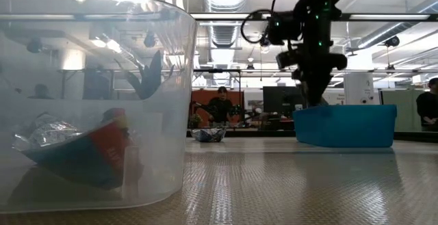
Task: Pick and place Granola Bars by type
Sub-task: Put the bottom left blue granola bar into the blue bin
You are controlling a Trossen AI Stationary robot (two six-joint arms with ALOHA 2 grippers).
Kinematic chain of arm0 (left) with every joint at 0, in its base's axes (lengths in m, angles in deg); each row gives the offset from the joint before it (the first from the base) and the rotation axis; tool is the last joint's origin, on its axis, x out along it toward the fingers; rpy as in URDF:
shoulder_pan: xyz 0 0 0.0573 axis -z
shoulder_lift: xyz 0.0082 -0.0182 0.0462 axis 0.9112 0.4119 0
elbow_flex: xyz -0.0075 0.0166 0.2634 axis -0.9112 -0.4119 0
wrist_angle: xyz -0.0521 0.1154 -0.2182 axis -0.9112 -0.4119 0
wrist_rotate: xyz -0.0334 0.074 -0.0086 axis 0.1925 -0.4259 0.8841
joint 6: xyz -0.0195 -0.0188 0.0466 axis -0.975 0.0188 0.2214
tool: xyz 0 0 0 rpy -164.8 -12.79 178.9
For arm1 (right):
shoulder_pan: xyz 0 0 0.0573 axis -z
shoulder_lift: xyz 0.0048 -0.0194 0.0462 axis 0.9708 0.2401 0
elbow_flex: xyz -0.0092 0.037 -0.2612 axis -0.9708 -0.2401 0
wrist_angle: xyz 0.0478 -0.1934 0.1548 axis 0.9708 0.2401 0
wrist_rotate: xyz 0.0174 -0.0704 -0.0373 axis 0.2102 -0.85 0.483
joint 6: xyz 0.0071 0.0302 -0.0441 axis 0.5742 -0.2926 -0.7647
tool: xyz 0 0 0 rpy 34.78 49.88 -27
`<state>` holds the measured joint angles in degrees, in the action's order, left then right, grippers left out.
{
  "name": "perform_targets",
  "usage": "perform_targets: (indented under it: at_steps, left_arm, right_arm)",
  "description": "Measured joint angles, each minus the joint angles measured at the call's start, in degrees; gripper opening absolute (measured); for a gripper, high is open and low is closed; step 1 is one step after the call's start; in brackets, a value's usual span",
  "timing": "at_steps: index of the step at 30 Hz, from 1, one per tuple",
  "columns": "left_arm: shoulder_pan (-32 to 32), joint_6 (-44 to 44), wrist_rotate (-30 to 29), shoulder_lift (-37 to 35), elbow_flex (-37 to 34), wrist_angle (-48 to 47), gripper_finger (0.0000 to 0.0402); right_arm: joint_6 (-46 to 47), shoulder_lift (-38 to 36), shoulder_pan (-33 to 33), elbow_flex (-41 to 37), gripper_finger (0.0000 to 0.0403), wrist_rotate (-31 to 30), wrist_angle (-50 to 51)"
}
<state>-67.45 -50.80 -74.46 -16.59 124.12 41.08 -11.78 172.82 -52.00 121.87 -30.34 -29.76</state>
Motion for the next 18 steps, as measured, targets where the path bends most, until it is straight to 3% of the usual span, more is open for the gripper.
perform_targets:
  at_steps: [18]
  left_arm:
    - [0.01, -1.5, -0.46, -0.11, -0.58, -0.2, 0.0181]
  right_arm:
    - [-4.27, 10.32, 2.74, -1.82, 0.0022, 1.68, -6.59]
